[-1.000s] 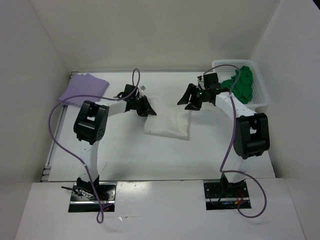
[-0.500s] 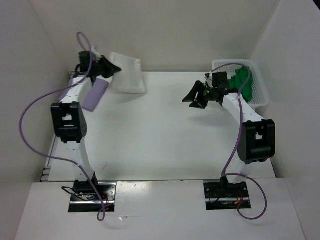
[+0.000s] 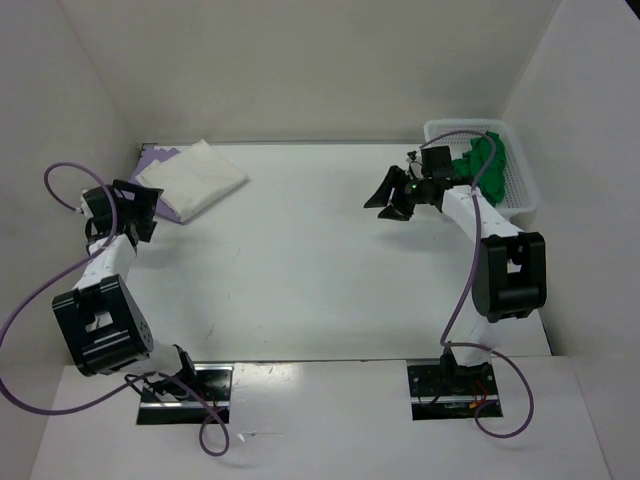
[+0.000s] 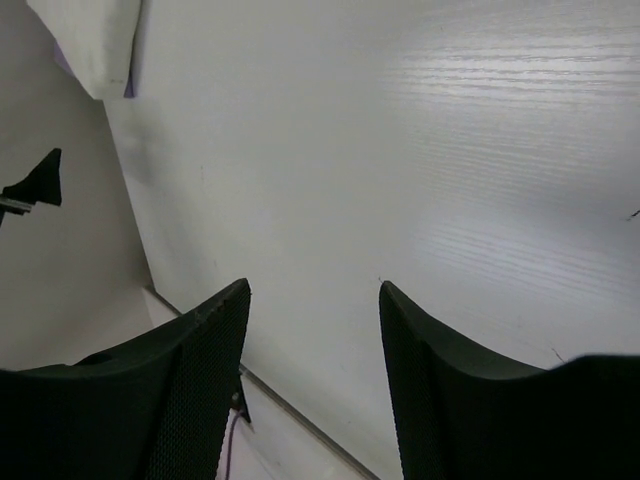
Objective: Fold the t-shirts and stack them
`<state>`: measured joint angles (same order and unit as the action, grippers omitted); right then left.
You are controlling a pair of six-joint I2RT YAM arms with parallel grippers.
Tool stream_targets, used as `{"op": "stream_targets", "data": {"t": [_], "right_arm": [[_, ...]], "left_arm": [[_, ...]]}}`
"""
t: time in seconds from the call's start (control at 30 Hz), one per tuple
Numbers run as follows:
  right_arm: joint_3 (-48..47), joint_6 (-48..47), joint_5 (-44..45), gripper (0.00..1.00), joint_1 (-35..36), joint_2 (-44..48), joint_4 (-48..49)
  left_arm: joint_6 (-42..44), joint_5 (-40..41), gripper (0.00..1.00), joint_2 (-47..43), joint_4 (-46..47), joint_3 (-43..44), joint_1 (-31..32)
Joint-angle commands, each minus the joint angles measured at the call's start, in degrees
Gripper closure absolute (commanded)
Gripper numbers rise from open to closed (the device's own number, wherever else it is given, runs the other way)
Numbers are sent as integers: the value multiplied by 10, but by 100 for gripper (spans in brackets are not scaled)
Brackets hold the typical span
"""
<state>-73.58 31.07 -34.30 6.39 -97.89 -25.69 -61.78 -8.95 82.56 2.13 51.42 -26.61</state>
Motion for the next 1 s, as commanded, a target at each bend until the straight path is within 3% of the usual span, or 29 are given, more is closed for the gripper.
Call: {"op": "stream_targets", "data": {"t": [0.0, 0.13, 0.23, 0.27, 0.33, 0.37, 0.57, 0.7, 0.83, 0.97], "right_arm": [[-21, 10, 41, 41, -2, -5, 16], [-135, 10, 162, 94, -2, -44, 3], [-232, 5, 243, 100, -27, -94, -29], [-253, 5, 262, 98, -37, -106, -34], [-315, -8, 329, 88, -67, -143, -57], [-333, -8, 358, 72, -77, -155, -64], [-423, -42, 489, 43, -151, -235, -119], [-475, -55, 541, 33, -177, -305, -157], [-532, -60, 564, 31, -183, -366, -189], [-712, -68, 519, 30, -183, -475, -264]], "left_arm": [[-14, -34, 0, -14, 51, -3, 20], [76, -50, 0, -7, 15, 57, 130], [126, -89, 9, 9, 15, 68, 223], [136, -108, 21, 15, 8, 74, 245], [156, -122, 31, 29, -7, 74, 305], [162, -135, 34, 29, -12, 74, 322], [155, -153, 34, 21, -13, -17, 403], [180, -153, 31, -4, -38, -33, 409], [197, -153, 29, -11, -57, -27, 409], [191, -177, 29, 1, -46, -51, 415]]}}
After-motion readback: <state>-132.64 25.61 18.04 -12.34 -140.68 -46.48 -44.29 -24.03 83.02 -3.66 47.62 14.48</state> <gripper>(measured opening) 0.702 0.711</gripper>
